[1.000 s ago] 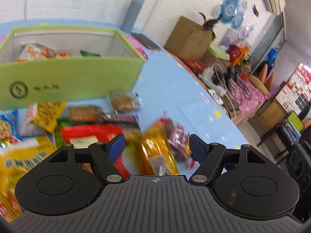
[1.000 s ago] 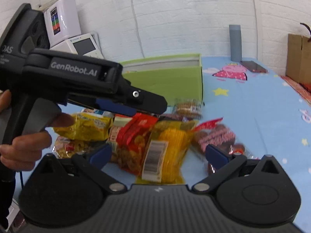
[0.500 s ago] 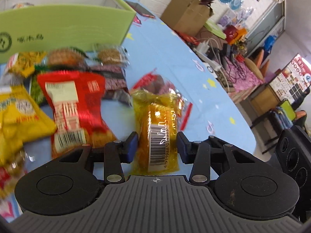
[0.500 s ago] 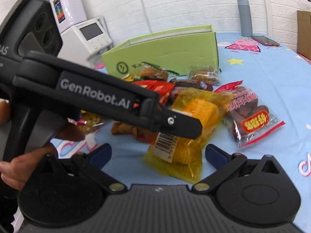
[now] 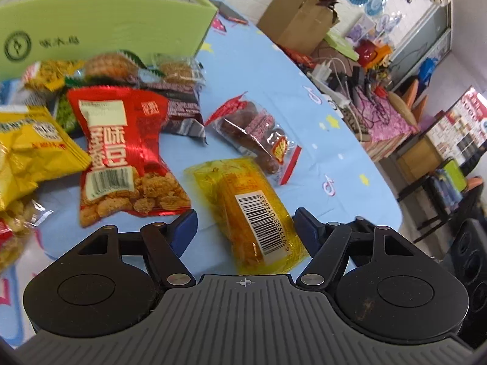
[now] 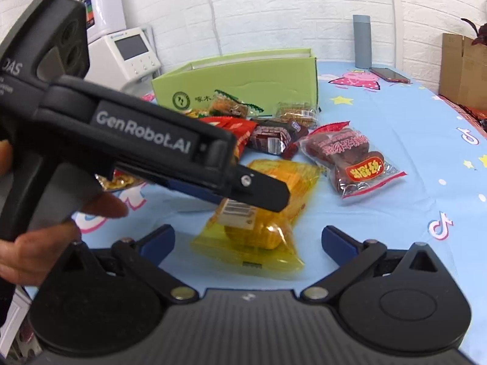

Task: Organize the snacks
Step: 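Reach the left gripper to the yellow barcode pastry and grasp it, then carry the yellow pastry into the green box and release it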

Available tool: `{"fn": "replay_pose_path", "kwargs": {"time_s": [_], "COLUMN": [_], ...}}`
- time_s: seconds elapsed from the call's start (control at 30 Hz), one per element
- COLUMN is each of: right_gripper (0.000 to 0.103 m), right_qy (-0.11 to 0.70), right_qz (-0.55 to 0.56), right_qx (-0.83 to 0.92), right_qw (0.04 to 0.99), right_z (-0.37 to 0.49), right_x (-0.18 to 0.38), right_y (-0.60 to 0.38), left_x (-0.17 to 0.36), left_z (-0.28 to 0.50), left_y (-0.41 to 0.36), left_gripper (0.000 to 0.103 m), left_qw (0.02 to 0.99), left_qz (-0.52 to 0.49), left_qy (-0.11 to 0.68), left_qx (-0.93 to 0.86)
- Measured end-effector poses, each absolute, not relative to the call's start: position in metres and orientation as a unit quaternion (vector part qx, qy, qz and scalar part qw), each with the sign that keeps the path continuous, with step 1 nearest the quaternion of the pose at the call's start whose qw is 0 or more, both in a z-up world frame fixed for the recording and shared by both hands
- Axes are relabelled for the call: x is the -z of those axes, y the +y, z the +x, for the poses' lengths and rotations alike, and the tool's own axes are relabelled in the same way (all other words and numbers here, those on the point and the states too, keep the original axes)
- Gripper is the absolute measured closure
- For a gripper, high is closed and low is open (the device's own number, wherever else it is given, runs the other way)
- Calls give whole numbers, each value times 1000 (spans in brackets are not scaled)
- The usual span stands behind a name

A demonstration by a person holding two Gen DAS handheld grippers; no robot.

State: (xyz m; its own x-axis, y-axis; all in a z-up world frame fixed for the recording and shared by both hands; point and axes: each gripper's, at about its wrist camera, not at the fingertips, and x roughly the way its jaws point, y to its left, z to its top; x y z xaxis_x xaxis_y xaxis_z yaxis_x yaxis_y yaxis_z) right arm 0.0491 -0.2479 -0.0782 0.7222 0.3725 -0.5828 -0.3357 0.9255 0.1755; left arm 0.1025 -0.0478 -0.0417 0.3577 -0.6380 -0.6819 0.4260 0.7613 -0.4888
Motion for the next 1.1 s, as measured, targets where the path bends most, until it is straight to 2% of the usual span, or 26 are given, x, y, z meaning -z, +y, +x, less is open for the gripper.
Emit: {"fn": "replay_pose_path", "kwargs": {"time_s": [0.03,0.07,0.1,0.13,0.17,0.3,0.47,0.73,0.93,1.07,1.1], "right_gripper": [3,4,9,34,36,37,37,37,37,36,32], "right_qy": [318,316,315,308,303,313,279,215,243,257,255], "right_qz": [30,31,27,17,5,24,9,-36,-31,-42,-44], "right_qx": [-188,-186,-185,-183,-179,-187,-189,-226,-246,-243,-243], "right_qw": [929,930,930,933,936,931,942,949,938,935,935], "right_z": [51,54,53,52,51,56,79,205,312,343,339], "right_x": [80,82,84,84,82,73,43,-14,-10,7,8], "right_y": [-247,-246,-245,-243,-241,-247,-244,-224,-207,-195,-195], "left_x": [45,47,48,49,48,35,-7,-71,-55,-33,-31], "left_z": [104,105,104,104,104,105,130,243,335,372,377], "left_y": [-48,-49,-49,-49,-48,-48,-46,-31,-23,-24,-25], "left_gripper": [49,59,63,74,76,78,77,77,77,75,73], "left_qw": [811,806,804,799,796,801,822,870,872,866,869], "left_qz": [-121,-126,-128,-133,-141,-139,-138,-120,-128,-122,-116], "left_qy": [468,471,470,476,474,464,422,357,378,401,401], "left_qx": [329,335,339,344,347,351,356,318,284,274,267]}}
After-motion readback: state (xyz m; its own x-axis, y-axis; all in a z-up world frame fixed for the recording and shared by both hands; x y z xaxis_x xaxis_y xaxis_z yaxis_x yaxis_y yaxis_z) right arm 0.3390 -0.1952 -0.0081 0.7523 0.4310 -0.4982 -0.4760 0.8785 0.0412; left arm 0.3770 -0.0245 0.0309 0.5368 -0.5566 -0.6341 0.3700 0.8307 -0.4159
